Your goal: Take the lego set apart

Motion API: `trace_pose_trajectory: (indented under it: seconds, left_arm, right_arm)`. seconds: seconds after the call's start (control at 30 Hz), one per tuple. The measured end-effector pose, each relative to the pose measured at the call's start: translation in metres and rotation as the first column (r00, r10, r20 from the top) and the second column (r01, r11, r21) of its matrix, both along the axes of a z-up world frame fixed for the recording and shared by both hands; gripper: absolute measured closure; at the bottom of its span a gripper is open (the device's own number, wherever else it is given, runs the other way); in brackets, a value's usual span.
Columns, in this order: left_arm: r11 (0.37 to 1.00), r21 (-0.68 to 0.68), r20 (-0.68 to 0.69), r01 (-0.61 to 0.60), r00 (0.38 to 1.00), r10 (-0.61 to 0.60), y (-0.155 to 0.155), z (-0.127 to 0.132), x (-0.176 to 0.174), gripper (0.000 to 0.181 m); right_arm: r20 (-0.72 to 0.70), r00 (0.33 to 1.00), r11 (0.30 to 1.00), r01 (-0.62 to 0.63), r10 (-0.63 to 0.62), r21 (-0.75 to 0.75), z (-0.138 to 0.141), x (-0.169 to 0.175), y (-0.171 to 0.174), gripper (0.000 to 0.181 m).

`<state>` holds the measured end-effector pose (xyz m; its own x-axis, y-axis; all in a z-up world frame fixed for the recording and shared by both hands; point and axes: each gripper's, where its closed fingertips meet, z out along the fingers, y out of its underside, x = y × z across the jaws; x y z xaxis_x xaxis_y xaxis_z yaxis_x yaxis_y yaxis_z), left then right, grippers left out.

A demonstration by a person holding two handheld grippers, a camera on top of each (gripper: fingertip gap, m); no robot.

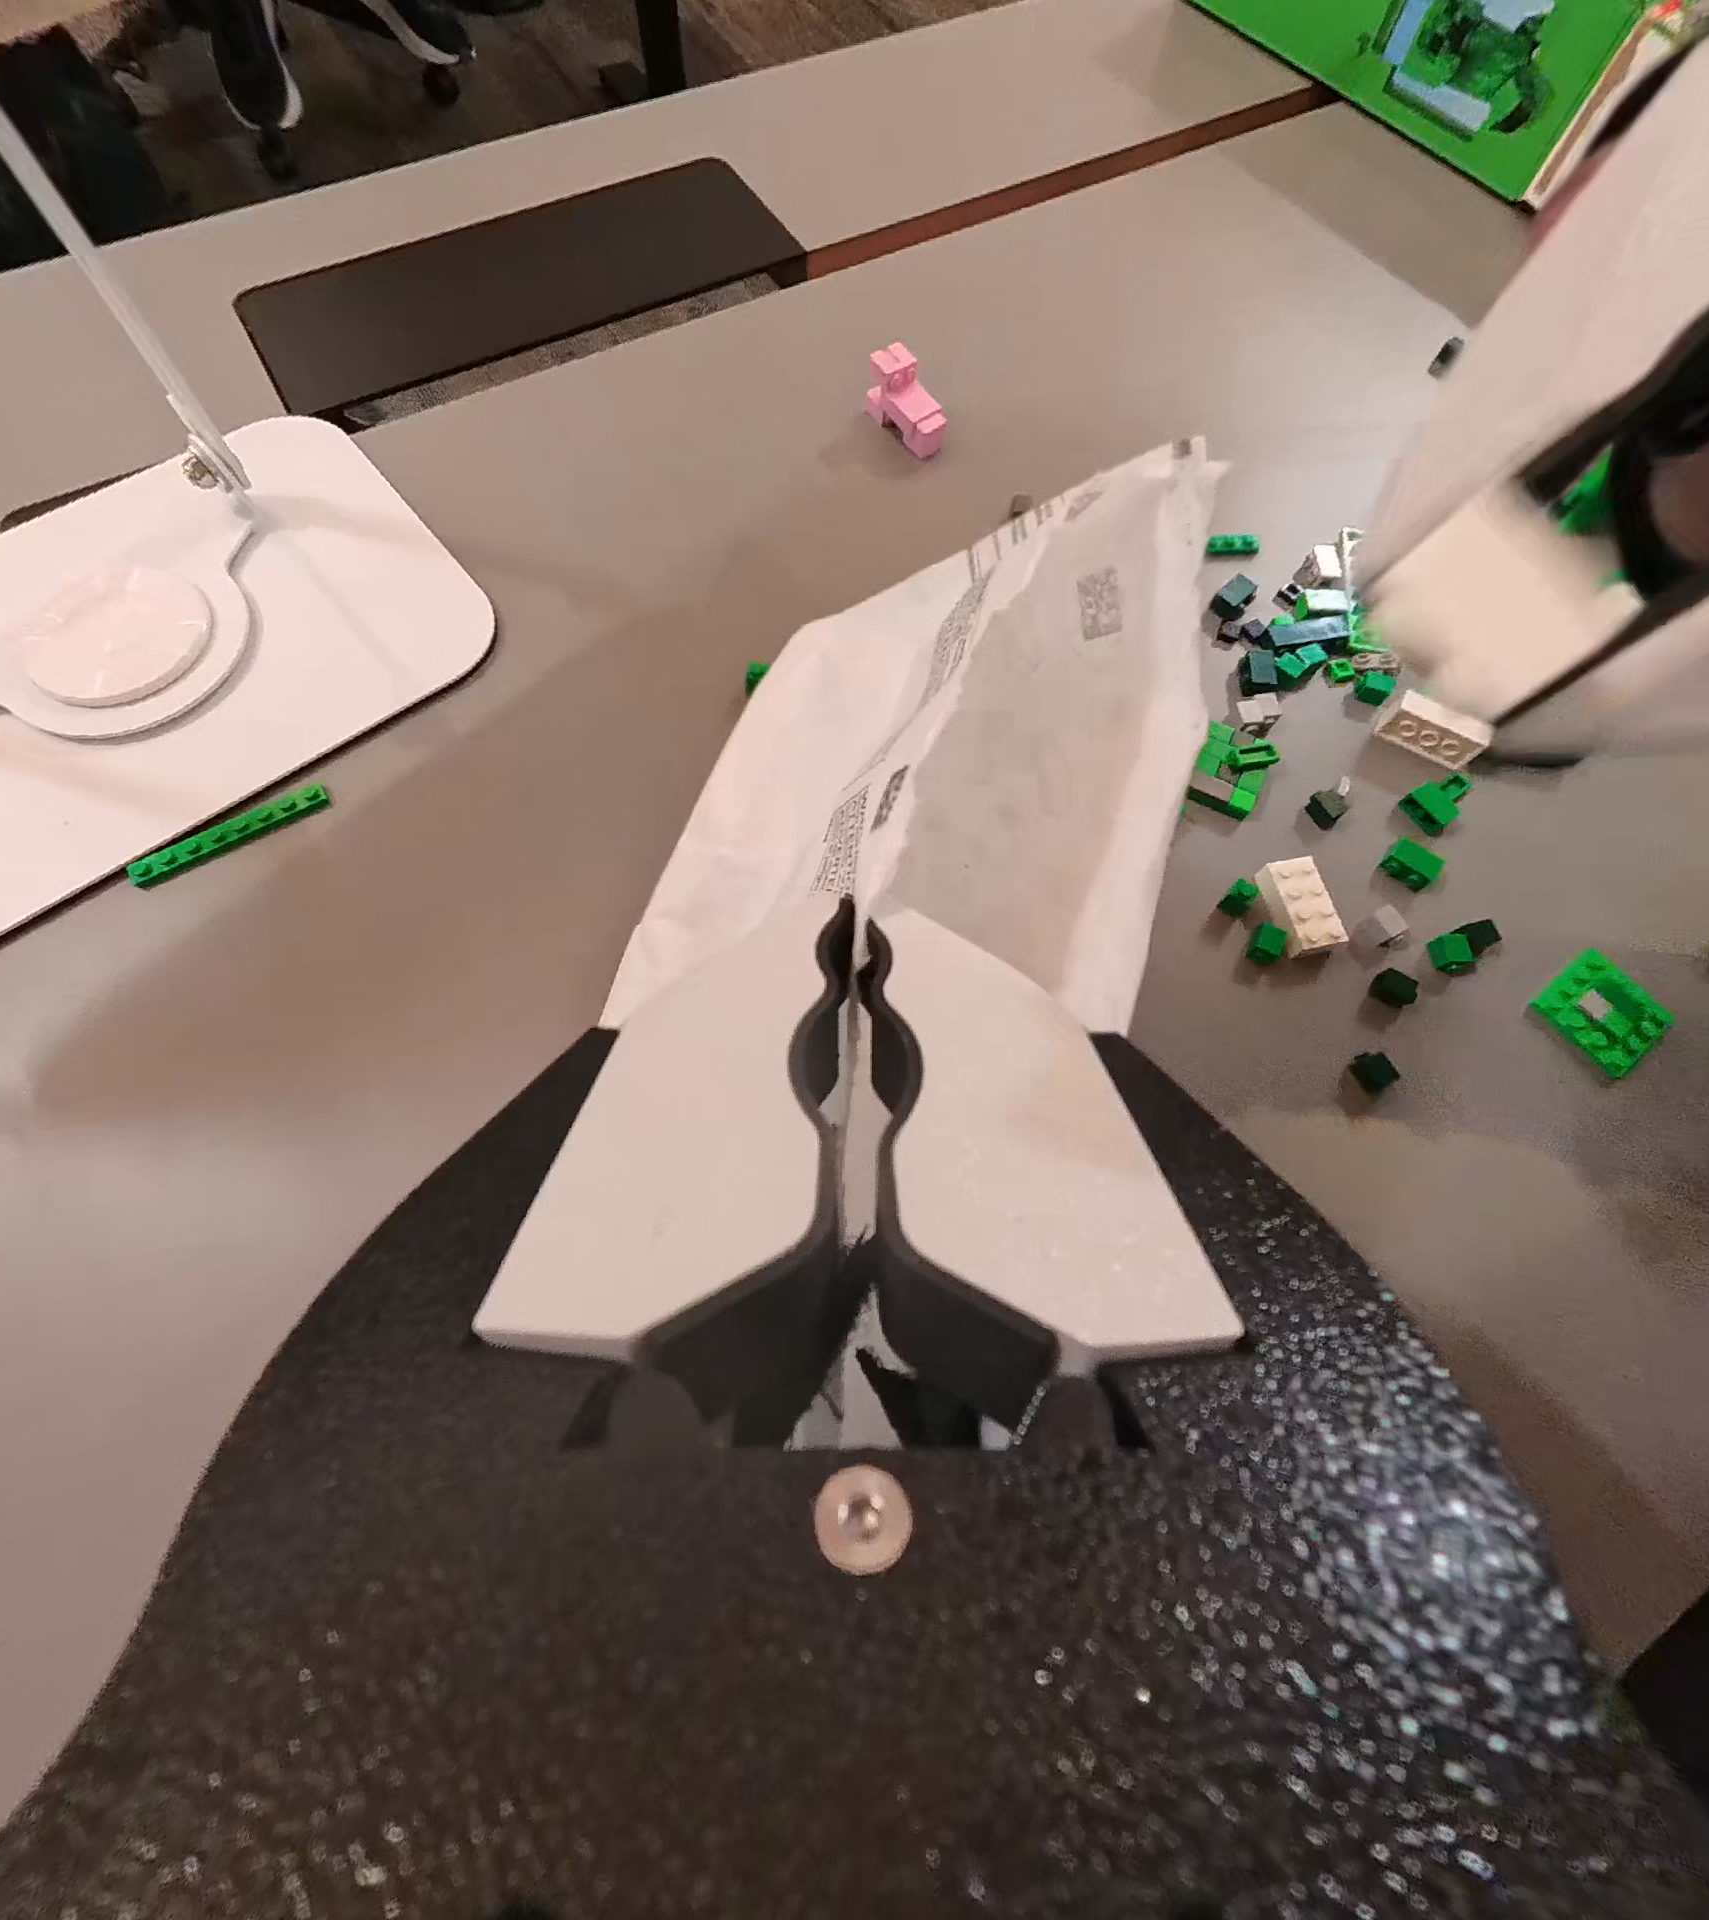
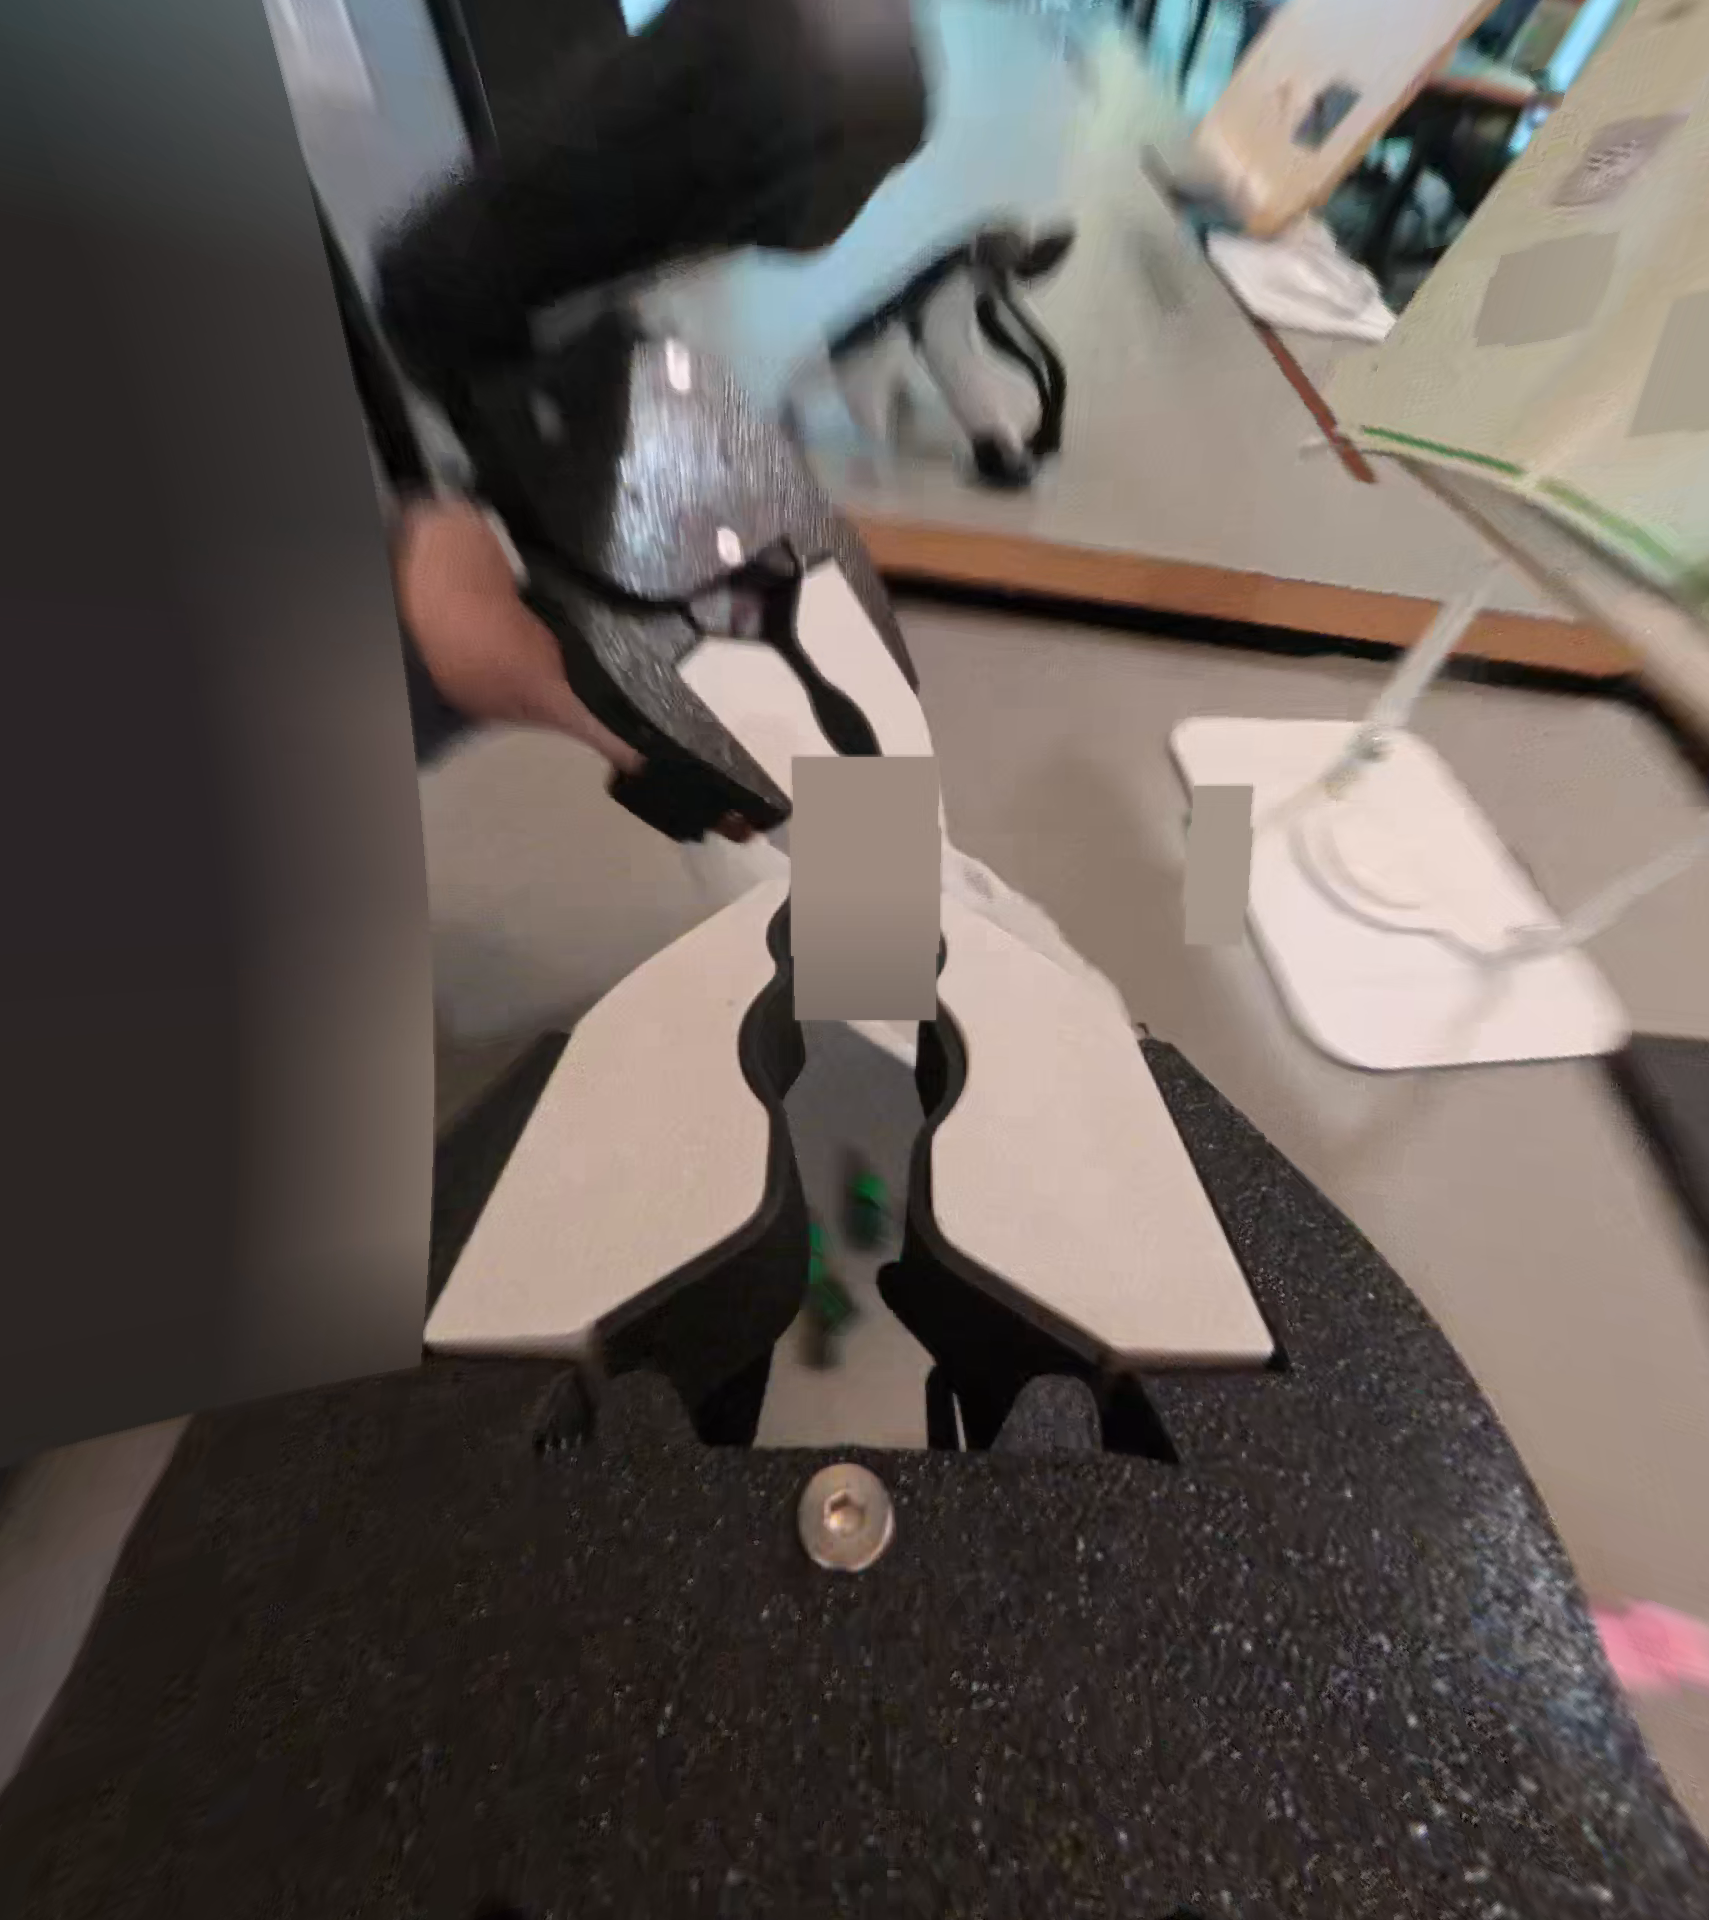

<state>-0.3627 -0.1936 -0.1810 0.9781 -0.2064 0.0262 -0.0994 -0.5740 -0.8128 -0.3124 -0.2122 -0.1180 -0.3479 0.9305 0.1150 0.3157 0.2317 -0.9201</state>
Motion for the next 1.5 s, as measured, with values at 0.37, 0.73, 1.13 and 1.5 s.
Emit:
trace_pose_trajectory:
  seconds: [0.37, 0.73, 1.13, 1.5]
  left_arm:
    - [1.000, 0.020, 0.005, -0.004, 1.000, 0.003, -0.003, 0.006, -0.002, 0.181]
    - [1.000, 0.020, -0.001, -0.001, 1.000, 0.001, -0.003, 0.006, -0.001, 0.181]
    - [0.999, 0.017, 0.019, -0.051, 0.999, 0.051, -0.008, 0.005, -0.019, 0.181]
    - [0.989, -0.108, -0.014, -0.101, 0.995, 0.100, -0.018, -0.020, -0.038, 0.181]
  right_arm:
    - [0.283, 0.943, 0.711, -0.077, -0.176, 0.699, -0.051, -0.029, 0.020, 0.164]
    - [0.270, 0.947, 0.696, -0.077, -0.172, 0.714, -0.047, -0.027, 0.018, 0.161]
    - [-0.107, 0.929, 0.756, 0.352, -0.354, 0.553, -0.034, 0.047, 0.056, 0.161]
    - [-0.351, 0.664, 0.626, 0.745, -0.660, 0.230, -0.069, 0.148, 0.127, 0.164]
